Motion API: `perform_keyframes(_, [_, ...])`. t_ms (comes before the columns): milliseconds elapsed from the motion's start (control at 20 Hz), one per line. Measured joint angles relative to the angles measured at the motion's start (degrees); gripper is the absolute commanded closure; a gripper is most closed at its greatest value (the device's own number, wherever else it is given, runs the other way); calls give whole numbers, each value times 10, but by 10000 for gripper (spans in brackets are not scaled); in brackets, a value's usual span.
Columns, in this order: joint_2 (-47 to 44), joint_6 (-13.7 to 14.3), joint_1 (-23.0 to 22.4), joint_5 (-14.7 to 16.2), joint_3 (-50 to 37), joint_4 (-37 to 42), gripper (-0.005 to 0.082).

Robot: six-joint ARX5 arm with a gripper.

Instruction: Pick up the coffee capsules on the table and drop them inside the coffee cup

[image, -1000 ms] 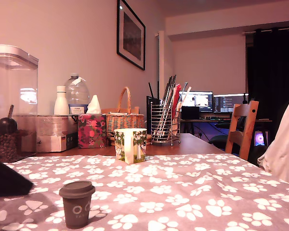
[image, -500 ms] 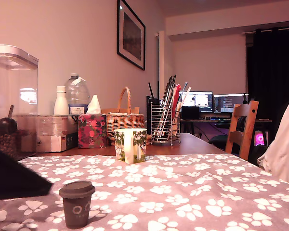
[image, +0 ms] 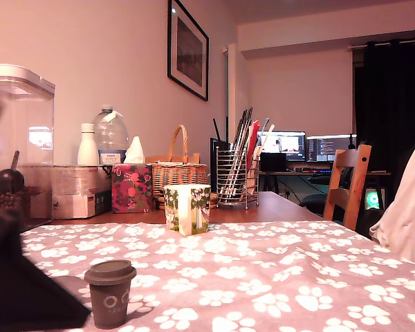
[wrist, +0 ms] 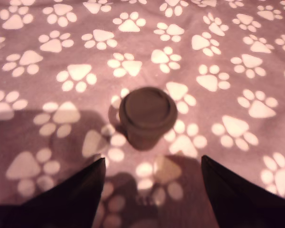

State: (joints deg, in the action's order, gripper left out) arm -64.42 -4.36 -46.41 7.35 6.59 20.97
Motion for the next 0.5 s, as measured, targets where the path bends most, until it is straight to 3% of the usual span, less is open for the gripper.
perform_keyframes(150, [-10, 1, 0, 0, 5, 0, 185])
perform_keyframes(300, [-21, 31, 0, -15, 6, 48, 185])
perform_keyframes(500, [-45, 41, 0, -15, 7, 65, 186])
